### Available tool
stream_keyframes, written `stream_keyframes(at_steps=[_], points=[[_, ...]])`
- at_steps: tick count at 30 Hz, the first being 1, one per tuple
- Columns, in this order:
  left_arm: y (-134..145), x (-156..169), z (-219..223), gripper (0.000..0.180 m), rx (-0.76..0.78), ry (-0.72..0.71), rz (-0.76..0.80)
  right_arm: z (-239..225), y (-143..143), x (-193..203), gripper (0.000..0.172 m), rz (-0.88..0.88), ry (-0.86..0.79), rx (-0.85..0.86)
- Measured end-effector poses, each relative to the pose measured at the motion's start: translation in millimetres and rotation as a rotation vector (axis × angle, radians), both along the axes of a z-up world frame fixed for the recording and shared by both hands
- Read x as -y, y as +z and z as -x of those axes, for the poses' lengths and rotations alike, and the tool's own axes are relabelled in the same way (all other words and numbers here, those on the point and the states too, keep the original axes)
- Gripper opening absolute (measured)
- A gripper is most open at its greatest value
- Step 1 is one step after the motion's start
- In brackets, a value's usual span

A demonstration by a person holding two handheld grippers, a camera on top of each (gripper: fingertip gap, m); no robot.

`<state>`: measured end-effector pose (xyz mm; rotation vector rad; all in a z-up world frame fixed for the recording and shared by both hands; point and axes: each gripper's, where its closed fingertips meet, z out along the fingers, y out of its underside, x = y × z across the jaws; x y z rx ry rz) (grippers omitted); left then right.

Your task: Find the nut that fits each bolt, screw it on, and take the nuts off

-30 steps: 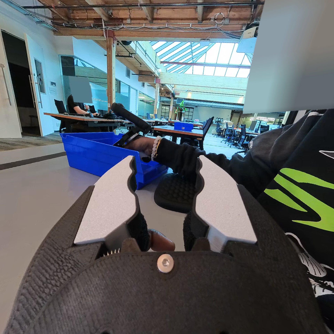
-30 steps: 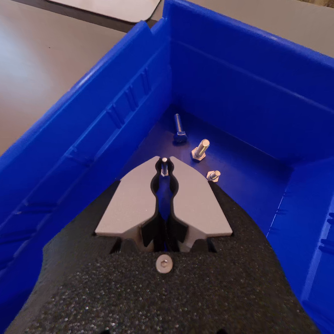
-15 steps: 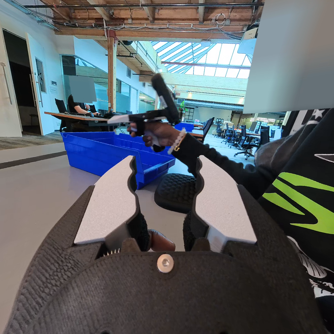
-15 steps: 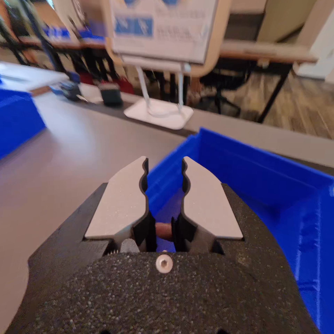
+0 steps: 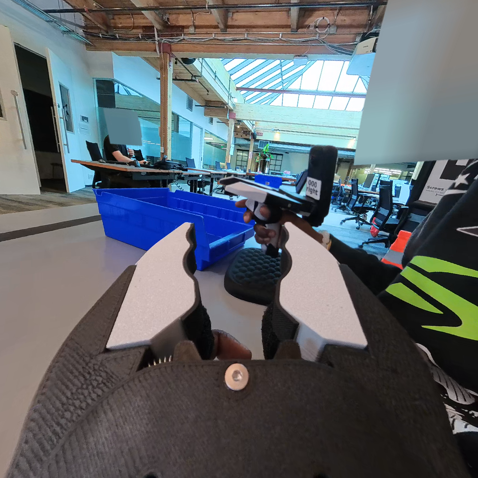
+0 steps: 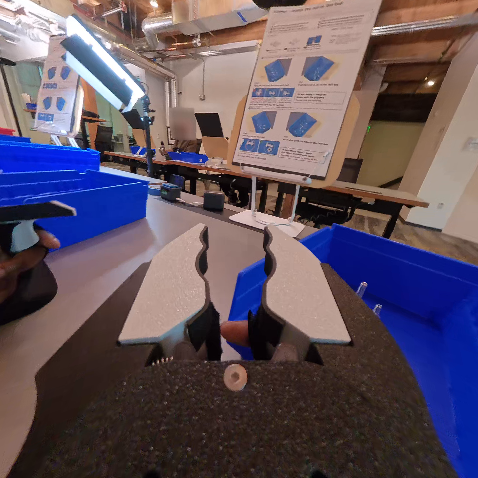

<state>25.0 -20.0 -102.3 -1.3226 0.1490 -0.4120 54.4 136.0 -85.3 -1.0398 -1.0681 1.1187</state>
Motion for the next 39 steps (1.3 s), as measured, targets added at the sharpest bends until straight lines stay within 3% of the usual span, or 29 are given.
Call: stream_keyframes(at_steps=[5,10,14,16,18,20,22,24,28,31,35,39], points=[[12,10,10,0.063,0.001,0.059,0.005,6,-18,4,0.041,0.041,0.058,0.024],[52,54,58,0.062,0.027,0.278,0.063,5,-22,8,0.04,0.041,0.095,0.01],[45,108,141,0.061,-0.014,0.652,0.367,3,-21,9,0.039,0.04,0.098,-0.012],[16,145,191,0.061,-0.045,0.888,0.657,0,-19,7,0.038,0.051,0.097,-0.031],[-12,174,225,0.056,-0.041,1.003,0.882,-1,-18,6,0.038,0.063,0.098,-0.043],[-40,181,239,0.051,0.013,0.938,1.038,-1,-18,5,0.038,0.067,0.1,-0.044],[-57,188,255,0.04,-0.083,0.909,1.161,-1,-18,6,0.038,0.063,0.103,-0.043],[-61,188,269,0.029,-0.312,0.836,1.227,-2,-17,7,0.038,0.06,0.104,-0.05],[-69,187,273,0.024,-0.861,0.433,1.333,-3,-17,6,0.037,0.072,0.115,-0.058],[-80,197,280,0.022,-1.119,0.165,1.424,-3,-16,8,0.037,0.062,0.116,-0.066],[-101,204,279,0.023,-1.214,-0.112,1.472,-4,-15,8,0.037,0.06,0.119,-0.069],[-112,207,280,0.025,-1.251,-0.232,1.476,-5,-15,6,0.037,0.081,0.129,-0.081]])
